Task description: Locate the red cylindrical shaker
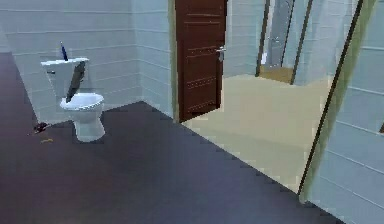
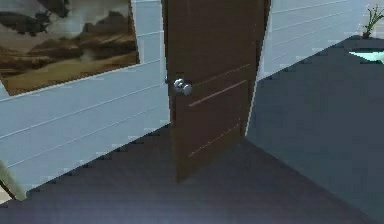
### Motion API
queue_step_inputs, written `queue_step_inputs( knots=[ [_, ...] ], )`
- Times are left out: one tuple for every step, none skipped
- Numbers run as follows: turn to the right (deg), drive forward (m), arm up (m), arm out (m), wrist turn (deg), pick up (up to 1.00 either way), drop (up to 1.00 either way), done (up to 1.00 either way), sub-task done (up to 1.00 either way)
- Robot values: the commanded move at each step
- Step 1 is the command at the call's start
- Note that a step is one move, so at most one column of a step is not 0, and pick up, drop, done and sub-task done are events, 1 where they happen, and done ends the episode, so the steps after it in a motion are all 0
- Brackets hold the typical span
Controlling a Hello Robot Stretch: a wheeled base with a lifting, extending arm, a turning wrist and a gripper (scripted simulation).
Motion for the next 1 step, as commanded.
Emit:
queue_step_inputs(
  knots=[
    [12.0, 0.0, 0.0, 0.0, 0.0, 0.0, 0.0, 0.0, 0.0]
  ],
)
